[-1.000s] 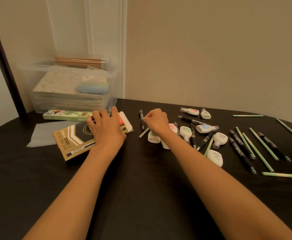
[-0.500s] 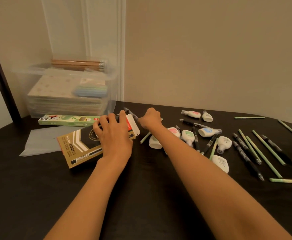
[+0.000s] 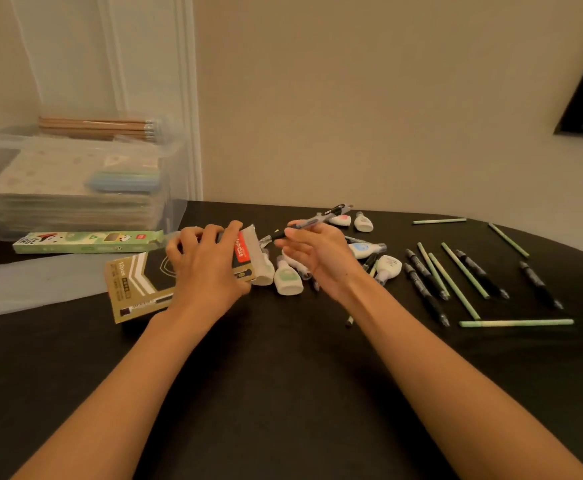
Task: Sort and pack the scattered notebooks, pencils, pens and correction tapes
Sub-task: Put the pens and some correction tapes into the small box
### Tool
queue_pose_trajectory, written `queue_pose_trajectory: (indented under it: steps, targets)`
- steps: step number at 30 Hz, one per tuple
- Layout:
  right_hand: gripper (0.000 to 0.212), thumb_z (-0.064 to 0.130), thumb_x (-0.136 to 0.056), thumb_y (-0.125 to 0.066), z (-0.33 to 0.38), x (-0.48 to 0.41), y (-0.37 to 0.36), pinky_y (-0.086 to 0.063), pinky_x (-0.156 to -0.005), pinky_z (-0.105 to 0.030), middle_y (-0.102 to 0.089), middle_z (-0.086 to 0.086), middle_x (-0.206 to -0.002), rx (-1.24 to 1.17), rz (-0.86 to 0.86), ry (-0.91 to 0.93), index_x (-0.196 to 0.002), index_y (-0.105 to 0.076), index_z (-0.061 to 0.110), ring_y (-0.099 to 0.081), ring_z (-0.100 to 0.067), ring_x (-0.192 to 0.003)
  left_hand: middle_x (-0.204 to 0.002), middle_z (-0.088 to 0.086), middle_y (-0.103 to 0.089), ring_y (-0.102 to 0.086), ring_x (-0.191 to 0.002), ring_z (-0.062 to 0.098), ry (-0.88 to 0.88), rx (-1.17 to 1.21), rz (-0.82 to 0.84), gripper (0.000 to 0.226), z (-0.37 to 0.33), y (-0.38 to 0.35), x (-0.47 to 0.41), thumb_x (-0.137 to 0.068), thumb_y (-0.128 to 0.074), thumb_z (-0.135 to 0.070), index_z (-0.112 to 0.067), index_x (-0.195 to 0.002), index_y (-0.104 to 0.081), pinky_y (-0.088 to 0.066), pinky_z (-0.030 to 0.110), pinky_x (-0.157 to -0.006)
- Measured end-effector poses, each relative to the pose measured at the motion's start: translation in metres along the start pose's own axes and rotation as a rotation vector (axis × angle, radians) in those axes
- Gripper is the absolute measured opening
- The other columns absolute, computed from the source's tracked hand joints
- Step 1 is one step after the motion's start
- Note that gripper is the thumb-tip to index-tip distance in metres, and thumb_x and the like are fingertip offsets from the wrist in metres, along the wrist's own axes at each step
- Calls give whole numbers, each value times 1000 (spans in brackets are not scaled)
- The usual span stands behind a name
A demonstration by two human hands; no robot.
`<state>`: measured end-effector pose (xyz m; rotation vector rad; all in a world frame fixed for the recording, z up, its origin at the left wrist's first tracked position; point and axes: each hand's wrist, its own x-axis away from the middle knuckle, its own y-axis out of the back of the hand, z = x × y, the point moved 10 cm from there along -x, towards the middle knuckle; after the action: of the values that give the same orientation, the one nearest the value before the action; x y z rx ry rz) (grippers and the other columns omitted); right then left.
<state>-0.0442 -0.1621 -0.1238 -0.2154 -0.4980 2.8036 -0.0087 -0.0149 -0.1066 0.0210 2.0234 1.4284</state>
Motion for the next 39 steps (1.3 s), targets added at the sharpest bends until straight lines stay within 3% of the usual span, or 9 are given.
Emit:
queue_pose_trajectory:
  steps: [4, 9, 20, 23, 26, 28, 31, 36, 39]
  targets:
    - [10, -2, -86, -56, 20, 15, 22, -51, -53, -18, -65, -1, -64, -104, -59, 108, -80, -61, 5, -66, -9, -57, -142, 0, -34, -20, -130, 25, -45, 36, 77, 91, -13, -7, 3, -70, -74, -39, -29, -143, -21, -12, 40, -106]
    - [6, 0, -85, -61, 6, 25, 11, -54, -64, -17, -72, 0, -71, 135, 16, 55, -86, -64, 5, -71, -13, -71, -140, -3, -37, -21, -131, 20, -129, 117, 98, 88, -29, -10, 8, -68, -76, -42, -27, -140, -28, -12, 36, -102]
    - [10, -4, -84, -60, 8, 23, 22, -56, -66, -20, -73, -6, -79, -27, 34, 19, -90, -63, 2, -72, -19, -78, -139, -2, -39, -22, -132, 19, -106, 186, 66, 85, -26, -3, 7, -66, -79, -40, -26, -136, -34, -11, 34, -103]
    - [11, 1, -82, -64, 2, 24, 19, -55, -72, -23, -71, -6, -91, 189, 37, 35, -88, -66, 11, -69, -15, -86, -139, -2, -39, -22, -133, 19, -119, 192, 80, 86, -31, -3, 8, -65, -80, -40, -26, -136, -34, -11, 35, -104]
    - [14, 17, -78, -72, -12, 25, 15, -47, -73, -21, -66, 5, -91, 476, 5, 28, -85, -62, 25, -62, -11, -94, -138, -2, -40, -24, -132, 18, -148, 220, 85, 85, -36, -2, 10, -65, -79, -39, -25, -136, -35, -10, 34, -104]
    - [13, 23, -82, -69, -18, 25, 12, -45, -80, -22, -67, 2, -100, 479, 32, -18, -93, -65, 22, -59, -15, -103, -137, -2, -42, -26, -131, 19, -145, 231, 72, 85, -35, 1, 10, -65, -79, -39, -24, -136, -36, -11, 34, -104]
    - [29, 27, -92, -53, -21, 27, 7, -42, -99, -34, -60, -6, -121, 483, 134, -64, -114, -63, 12, -52, -20, -115, -137, -2, -42, -28, -131, 19, -149, 245, 76, 84, -36, 2, 10, -65, -79, -39, -24, -136, -36, -11, 36, -106]
    - [15, 18, -90, -47, -2, 28, 14, -48, -87, -30, -53, -10, -120, 218, 67, -8, -94, -60, 11, -50, -22, -115, -136, -1, -42, -30, -129, 20, -136, 245, 73, 84, -34, 5, 9, -66, -79, -40, -24, -136, -35, -12, 36, -106]
    - [14, 24, -95, -47, -9, 26, 20, -50, -80, -27, -56, -9, -117, 327, 14, -68, -101, -55, 14, -52, -20, -111, -135, -1, -43, -32, -127, 20, -129, 250, 64, 83, -33, 6, 9, -66, -79, -40, -25, -135, -36, -13, 35, -105]
